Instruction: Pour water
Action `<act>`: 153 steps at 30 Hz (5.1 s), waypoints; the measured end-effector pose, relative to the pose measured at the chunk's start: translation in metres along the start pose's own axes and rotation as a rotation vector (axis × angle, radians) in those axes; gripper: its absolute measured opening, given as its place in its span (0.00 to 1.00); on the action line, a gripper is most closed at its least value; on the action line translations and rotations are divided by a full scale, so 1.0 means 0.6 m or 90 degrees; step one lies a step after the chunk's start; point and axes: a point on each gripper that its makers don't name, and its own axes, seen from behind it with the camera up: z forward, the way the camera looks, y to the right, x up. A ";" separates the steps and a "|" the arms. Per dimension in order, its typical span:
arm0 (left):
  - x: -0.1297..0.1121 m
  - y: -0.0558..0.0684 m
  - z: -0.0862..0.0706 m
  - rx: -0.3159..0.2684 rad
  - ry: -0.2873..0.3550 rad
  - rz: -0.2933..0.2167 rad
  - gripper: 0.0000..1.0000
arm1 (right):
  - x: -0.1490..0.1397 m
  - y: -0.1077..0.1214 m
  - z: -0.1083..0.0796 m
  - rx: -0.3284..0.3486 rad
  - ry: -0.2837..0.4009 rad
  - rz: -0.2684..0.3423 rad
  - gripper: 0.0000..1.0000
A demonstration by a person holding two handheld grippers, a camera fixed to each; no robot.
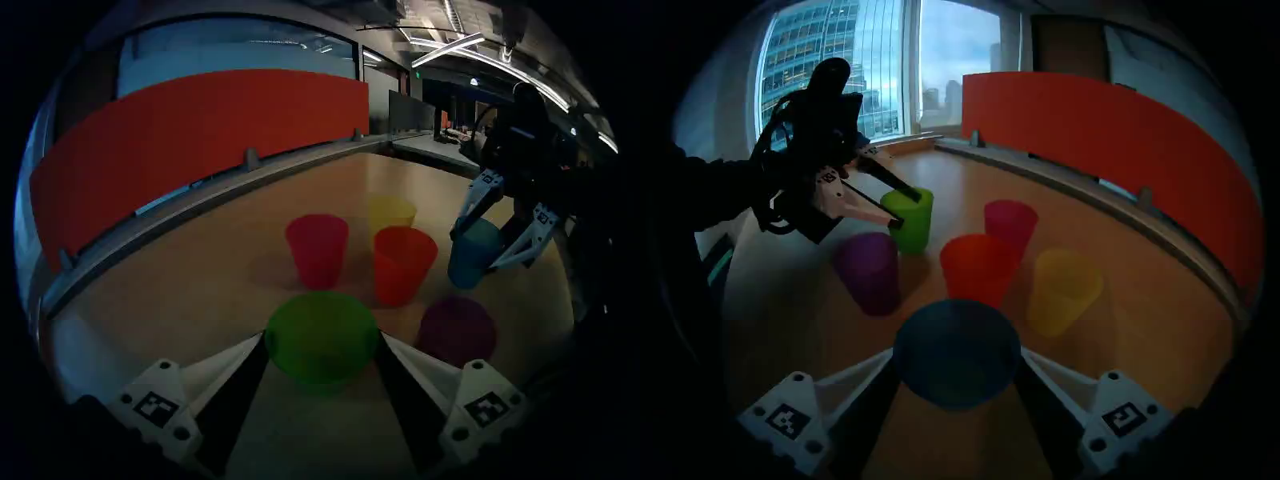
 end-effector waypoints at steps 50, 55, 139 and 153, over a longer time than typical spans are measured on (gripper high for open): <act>0.209 -0.017 -0.182 0.090 0.267 -0.006 0.88 | 0.263 0.019 -0.110 -0.062 0.268 -0.006 0.91; 0.229 -0.010 -0.196 0.088 0.293 -0.010 0.88 | 0.272 0.019 -0.110 -0.062 0.278 -0.002 0.90; 0.255 0.137 -0.187 -0.014 0.293 0.022 0.88 | 0.538 0.000 -0.141 -0.131 0.300 -0.402 0.91; 0.259 0.143 -0.181 -0.021 0.290 0.030 0.88 | 0.571 0.006 -0.141 -0.170 0.296 -0.514 0.90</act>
